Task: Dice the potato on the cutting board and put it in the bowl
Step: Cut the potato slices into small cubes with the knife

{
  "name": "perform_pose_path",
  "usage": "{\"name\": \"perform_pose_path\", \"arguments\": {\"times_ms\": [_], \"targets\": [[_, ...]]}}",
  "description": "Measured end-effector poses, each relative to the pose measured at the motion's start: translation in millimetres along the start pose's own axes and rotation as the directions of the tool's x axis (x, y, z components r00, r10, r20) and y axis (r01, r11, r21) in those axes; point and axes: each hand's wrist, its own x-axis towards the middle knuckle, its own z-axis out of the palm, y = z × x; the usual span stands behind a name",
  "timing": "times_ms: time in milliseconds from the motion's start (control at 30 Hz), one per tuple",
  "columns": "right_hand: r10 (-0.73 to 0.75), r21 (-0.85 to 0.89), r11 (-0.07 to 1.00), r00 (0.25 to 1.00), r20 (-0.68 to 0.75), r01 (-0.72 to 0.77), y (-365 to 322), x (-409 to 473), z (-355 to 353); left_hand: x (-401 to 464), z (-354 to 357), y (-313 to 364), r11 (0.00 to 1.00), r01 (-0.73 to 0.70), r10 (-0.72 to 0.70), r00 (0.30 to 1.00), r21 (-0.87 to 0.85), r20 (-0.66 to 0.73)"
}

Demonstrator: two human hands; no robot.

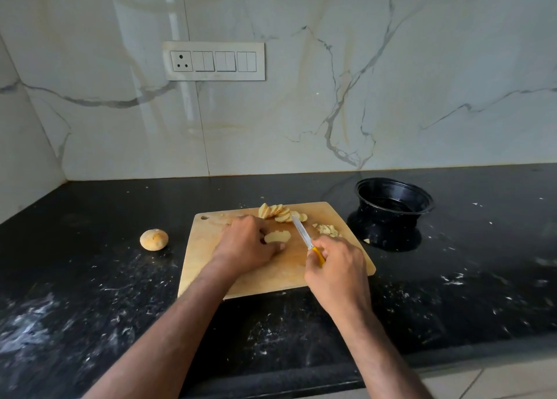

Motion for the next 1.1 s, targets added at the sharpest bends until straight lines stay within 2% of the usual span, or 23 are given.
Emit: {"name": "perform_pose_path", "arguments": {"times_ms": [167, 267, 433, 533, 700, 1100], "targets": [[-0.029, -0.11, 0.993, 0.997, 0.077, 0.037, -2.3, -5.8, -1.8, 0.3, -2.1, -6.6, 0.99, -0.096, 0.099, 0.995, -0.107, 0.026], [-0.022, -0.132, 0.991, 0.995, 0.095, 0.035, -2.7, -7.8, -4.0, 3.0, -2.9, -13.6, 0.965, -0.138, 0.149, 0.988, -0.225, 0.034], [-0.044, -0.149, 0.987, 0.991, 0.124, 0.062, -5.7, -10.7, -6.0, 4.3, -4.4, -17.5, 0.94, -0.175, 0.189, 0.982, -0.292, 0.018], [-0.024, -0.154, 0.987, 0.994, 0.109, 0.041, -6.3, -10.4, -6.5, 4.2, -5.9, -19.1, 0.947, -0.13, 0.136, 0.991, -0.293, -0.002], [-0.051, -0.178, 0.981, 0.989, 0.136, 0.075, -10.1, -10.8, -3.4, 0.1, -7.6, -19.1, 0.979, -0.043, 0.057, 0.996, -0.201, 0.064], [-0.069, -0.136, 0.987, 0.987, 0.147, 0.09, -8.8, -9.0, 0.0, -1.5, -7.1, -8.1, 0.989, -0.008, 0.015, 0.999, -0.149, 0.047]]}}
